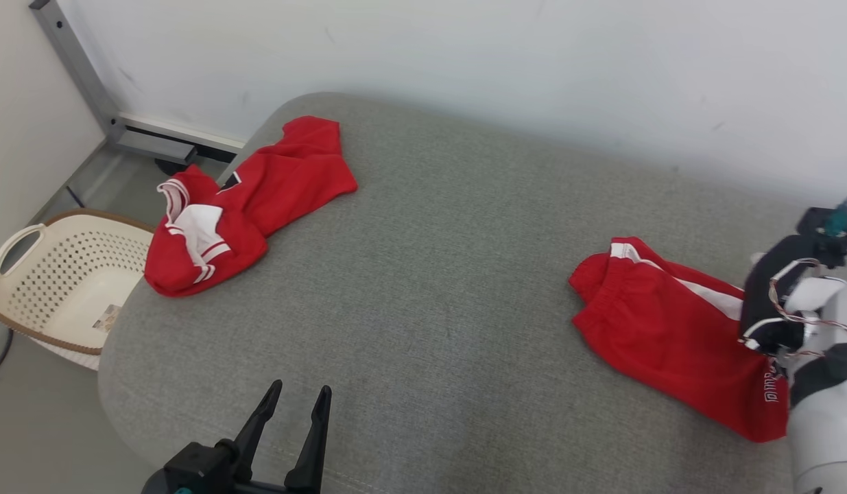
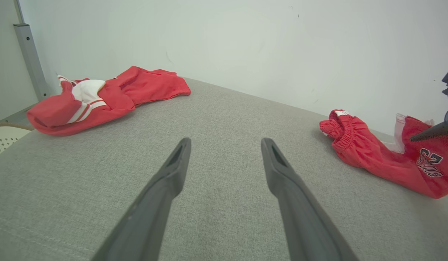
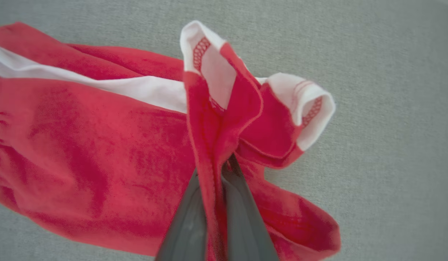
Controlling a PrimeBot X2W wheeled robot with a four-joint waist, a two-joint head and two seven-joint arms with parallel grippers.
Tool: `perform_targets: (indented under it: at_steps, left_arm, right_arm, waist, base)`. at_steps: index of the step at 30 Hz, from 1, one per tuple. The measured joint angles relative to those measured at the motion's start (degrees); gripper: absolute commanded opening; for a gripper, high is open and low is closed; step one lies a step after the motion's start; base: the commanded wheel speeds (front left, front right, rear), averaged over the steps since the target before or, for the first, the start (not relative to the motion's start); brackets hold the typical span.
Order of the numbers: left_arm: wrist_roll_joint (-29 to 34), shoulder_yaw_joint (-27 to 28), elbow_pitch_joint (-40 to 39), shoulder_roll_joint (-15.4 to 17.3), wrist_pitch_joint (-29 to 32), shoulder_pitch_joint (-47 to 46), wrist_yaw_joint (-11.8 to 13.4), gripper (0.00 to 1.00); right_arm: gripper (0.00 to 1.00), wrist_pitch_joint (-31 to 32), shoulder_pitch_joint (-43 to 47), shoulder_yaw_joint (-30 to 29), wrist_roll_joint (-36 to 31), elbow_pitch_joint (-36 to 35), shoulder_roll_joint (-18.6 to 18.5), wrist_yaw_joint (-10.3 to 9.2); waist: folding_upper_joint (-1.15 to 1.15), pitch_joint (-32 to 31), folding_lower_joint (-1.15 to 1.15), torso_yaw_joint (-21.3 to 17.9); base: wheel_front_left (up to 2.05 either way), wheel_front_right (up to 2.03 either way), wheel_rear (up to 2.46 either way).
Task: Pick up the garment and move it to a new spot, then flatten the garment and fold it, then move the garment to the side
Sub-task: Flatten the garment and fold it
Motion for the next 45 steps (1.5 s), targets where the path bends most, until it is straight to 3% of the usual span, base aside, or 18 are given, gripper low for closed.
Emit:
perform_targets:
  at_steps: [13,28,29,30,45]
  left_arm:
    - [-0.37,-1.21,0.75,-0.22,0.00,-0.32,0.02,1.00]
    - [-0.60,-1.96,1.15,-0.47,0.00,-1.03,0.05,1.00]
    - [-0.68,-1.98,1.15,-0.49,-0.01,-1.16,0.05,1.00]
    - [-0.75,-1.99,1.14,-0.53,-0.01,-1.22,0.05,1.00]
    - [-0.87,-1.10,0.63,-0.30,-0.01,-1.37,0.56,1.00]
  right_arm:
    - [0.00,-3.99,-5.28,11.50,7.23,11.05,0.12,0.00]
    - [0.00,-8.24,-9.55,14.41,10.04,18.95,0.12,0.00]
    - [0.84,-9.03,-9.85,14.49,10.38,19.56,0.12,0.00]
    - [1.00,-9.96,-10.27,14.60,10.84,19.98,0.13,0.00]
    - [1.00,-23.92,-13.05,14.45,12.78,19.47,0.16,0.00]
  waist:
    - [0.00,-0.56,0.00,3.87]
    - [0.00,-0.17,0.00,5.65]
    - [0.00,-0.09,0.00,5.73]
    - [0.00,0.00,0.00,5.77]
    - [0.00,0.04,0.01,3.06]
  base:
    - [0.00,0.00,0.00]
    - [0.00,0.00,0.00]
    - [0.00,0.00,0.00]
    - [0.00,0.00,0.00]
    - [0.00,0.00,0.00]
